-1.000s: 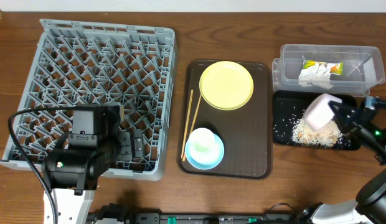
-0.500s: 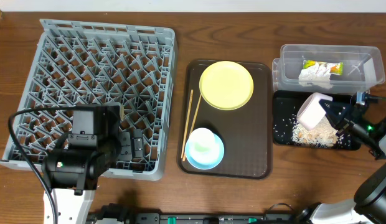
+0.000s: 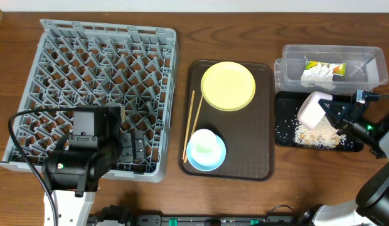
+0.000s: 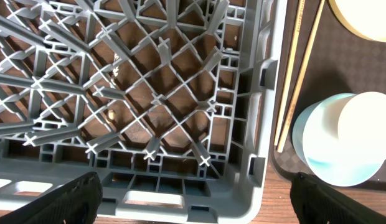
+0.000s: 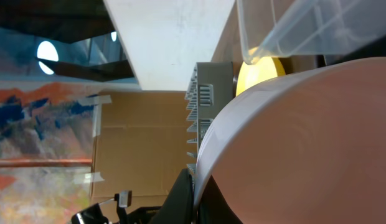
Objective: Sort waste into correct bins and load items into the dishwasher
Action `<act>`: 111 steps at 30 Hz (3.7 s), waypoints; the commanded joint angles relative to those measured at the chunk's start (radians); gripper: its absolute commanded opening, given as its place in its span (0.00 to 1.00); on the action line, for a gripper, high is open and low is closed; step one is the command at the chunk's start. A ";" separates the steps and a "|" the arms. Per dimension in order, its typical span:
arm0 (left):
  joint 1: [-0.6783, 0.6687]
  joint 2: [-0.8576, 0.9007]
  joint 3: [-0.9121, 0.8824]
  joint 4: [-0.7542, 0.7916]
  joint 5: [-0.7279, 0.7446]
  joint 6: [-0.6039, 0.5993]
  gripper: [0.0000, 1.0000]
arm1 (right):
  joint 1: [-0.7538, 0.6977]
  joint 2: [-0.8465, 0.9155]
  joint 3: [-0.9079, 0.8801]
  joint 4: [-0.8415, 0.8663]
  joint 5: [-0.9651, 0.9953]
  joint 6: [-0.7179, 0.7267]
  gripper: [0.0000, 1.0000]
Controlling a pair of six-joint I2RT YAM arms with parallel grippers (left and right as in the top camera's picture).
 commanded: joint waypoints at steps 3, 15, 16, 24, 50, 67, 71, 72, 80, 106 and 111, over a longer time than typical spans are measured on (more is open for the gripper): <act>-0.002 -0.001 0.019 -0.002 0.002 -0.009 0.97 | 0.017 -0.006 -0.001 0.005 -0.081 -0.013 0.01; -0.002 -0.001 0.019 -0.001 0.002 -0.009 0.96 | 0.257 -0.270 0.083 0.050 0.007 -0.012 0.01; -0.002 -0.001 0.019 -0.001 0.002 -0.009 0.97 | 0.295 -0.294 0.093 0.063 0.046 -0.012 0.01; -0.002 -0.001 0.019 -0.002 0.002 -0.009 0.96 | 0.676 -0.357 0.123 0.078 0.667 -0.066 0.01; -0.002 -0.001 0.019 -0.002 0.002 -0.009 0.97 | 1.168 0.047 0.123 0.421 1.333 -0.389 0.02; -0.002 -0.001 0.019 -0.002 0.002 -0.009 0.96 | 1.166 -0.159 0.123 0.291 1.280 -0.210 0.40; -0.002 -0.001 0.019 -0.002 0.002 -0.009 0.96 | 1.167 -0.270 0.123 0.175 1.233 -0.120 0.63; -0.002 -0.001 0.019 -0.002 0.002 -0.009 0.96 | 1.167 -0.285 0.123 0.145 1.215 -0.109 0.68; -0.002 -0.001 0.019 -0.002 0.002 -0.009 0.96 | 1.186 -0.296 0.120 -0.072 1.093 -0.035 0.53; -0.002 -0.001 0.019 -0.002 0.002 -0.009 0.96 | 1.324 -0.114 0.081 -0.126 1.192 0.046 0.25; -0.002 -0.001 0.019 -0.002 0.002 -0.009 0.96 | 1.329 -0.105 0.081 -0.127 1.191 0.067 0.06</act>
